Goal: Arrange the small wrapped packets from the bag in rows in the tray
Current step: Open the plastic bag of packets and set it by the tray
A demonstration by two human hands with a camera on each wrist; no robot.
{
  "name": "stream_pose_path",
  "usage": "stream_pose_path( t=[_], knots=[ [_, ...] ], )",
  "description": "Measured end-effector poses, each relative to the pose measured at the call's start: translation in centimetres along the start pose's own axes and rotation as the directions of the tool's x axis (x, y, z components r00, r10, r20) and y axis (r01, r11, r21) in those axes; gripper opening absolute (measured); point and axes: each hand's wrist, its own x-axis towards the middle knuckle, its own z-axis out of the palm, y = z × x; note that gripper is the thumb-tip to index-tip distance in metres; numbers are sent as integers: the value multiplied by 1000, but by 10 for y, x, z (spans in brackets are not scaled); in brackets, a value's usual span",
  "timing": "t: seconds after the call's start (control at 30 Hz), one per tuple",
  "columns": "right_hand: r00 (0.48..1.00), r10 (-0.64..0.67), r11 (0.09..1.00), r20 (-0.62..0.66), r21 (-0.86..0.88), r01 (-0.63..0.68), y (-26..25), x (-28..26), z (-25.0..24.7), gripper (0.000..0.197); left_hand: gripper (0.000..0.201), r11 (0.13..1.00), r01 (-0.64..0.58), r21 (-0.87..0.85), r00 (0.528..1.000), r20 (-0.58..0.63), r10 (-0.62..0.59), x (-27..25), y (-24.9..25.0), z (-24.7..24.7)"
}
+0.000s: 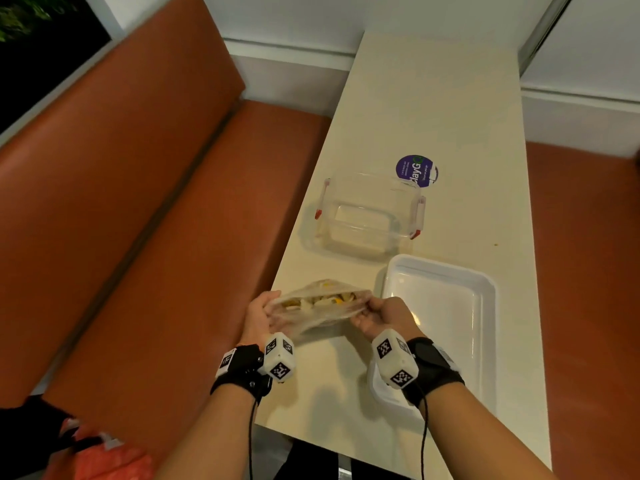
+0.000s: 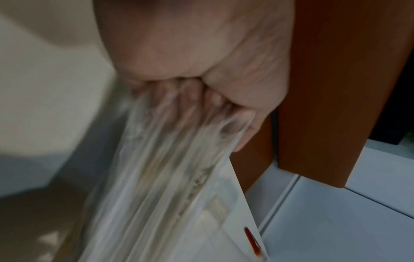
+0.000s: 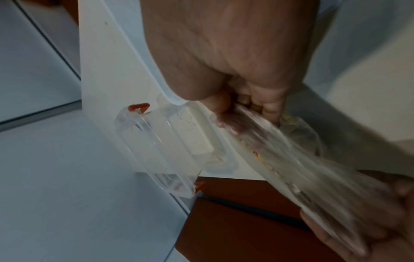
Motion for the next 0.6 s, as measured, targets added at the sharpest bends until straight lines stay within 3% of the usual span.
stream_pose_path(
  t=[0.07, 0.13, 0.23, 0.3, 0.4, 0.43, 0.53, 0.6],
  knots=[
    [997, 21, 1000, 68, -22, -19, 2, -3, 2, 35, 23, 991, 14, -130, 1000, 10, -13, 4, 0, -2],
    [992, 24, 998, 122, -53, -18, 6, -5, 3, 36, 31, 994, -15, -104, 999, 50, 20, -2, 2, 0],
    [996, -15, 997, 92, -80, 22, 8, 1, 3, 40, 53, 952, -103, 290, 984, -110, 140, -9, -1, -2],
    [995, -31, 996, 91, -76, 38, 9, 4, 3, 41, 67, 923, -64, 379, 983, -135, 124, -14, -7, -3],
    [998, -24, 994, 60, -102, 30, 13, 9, 0, 40, 40, 974, 150, 172, 989, -27, -148, -15, -12, 9],
    [998, -21, 995, 55, -101, 26, 16, 10, 0, 40, 27, 980, 179, 89, 984, -20, -178, -15, -12, 13],
    [998, -36, 994, 49, -98, 41, 16, 11, -1, 43, 12, 990, 126, -67, 990, -54, -130, -4, -16, 16],
    [997, -35, 996, 73, -84, 41, 15, 12, -3, 44, 16, 979, 83, -186, 994, -60, -95, 2, -19, 14]
  ],
)
